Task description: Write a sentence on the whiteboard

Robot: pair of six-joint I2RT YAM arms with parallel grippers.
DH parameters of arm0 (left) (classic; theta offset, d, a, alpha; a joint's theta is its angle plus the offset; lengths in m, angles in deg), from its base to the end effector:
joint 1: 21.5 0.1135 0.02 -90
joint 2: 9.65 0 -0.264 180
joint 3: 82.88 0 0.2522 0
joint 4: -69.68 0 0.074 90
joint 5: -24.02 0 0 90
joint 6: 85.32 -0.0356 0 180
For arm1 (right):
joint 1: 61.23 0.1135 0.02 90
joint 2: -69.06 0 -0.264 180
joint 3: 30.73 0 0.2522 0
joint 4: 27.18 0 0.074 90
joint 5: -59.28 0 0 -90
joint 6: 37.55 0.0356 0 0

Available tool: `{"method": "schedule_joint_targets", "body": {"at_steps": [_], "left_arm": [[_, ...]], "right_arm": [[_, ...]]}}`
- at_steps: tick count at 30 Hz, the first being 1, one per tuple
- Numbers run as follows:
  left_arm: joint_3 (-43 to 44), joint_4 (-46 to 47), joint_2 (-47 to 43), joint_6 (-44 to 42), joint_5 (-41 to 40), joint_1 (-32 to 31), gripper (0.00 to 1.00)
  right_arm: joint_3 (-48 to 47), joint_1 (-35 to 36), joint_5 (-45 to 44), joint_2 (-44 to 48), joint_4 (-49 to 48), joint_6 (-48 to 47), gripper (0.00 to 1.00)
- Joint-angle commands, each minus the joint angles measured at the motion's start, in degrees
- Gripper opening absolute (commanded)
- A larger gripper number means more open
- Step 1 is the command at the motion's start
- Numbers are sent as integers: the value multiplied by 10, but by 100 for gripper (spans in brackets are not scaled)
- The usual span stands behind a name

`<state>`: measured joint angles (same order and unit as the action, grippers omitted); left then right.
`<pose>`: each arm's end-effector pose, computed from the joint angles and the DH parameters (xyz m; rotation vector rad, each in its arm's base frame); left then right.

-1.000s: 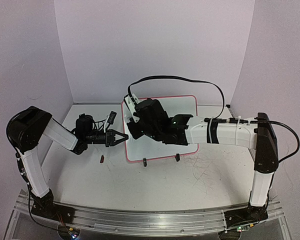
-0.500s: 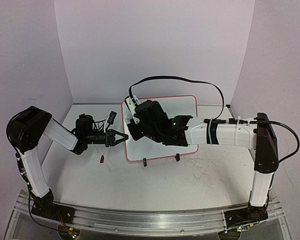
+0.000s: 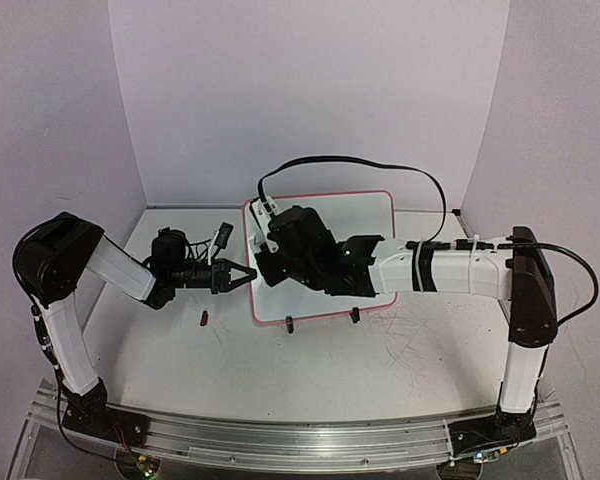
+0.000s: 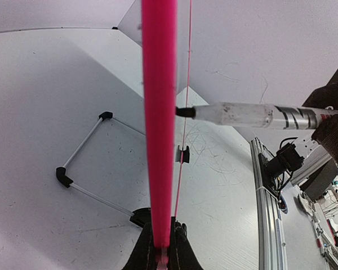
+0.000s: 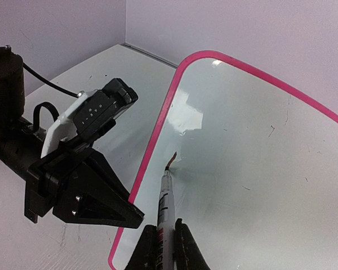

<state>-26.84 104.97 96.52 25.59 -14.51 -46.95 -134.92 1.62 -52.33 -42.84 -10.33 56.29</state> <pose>0.3024 -0.1748 0.1489 0.7516 1.8036 -1.3667 0.2242 0.4085 0.2801 -0.7610 1.8359 0.3822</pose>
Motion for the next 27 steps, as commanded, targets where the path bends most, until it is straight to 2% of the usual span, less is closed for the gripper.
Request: {"method": "schedule_joint_targets", "body": {"at_steps": [1,16,27], "left_arm": [[0,14,-9,-15,-14,-3,0],[0,15,-7,-14,-14,-3,0],[1,15,-6,-14,-14,-3,0]], "right_arm": [[5,0,-18,14,8,13,0],[3,0,-16,23,14,19,0],[30,0,-3,62,-25,26,0]]}}
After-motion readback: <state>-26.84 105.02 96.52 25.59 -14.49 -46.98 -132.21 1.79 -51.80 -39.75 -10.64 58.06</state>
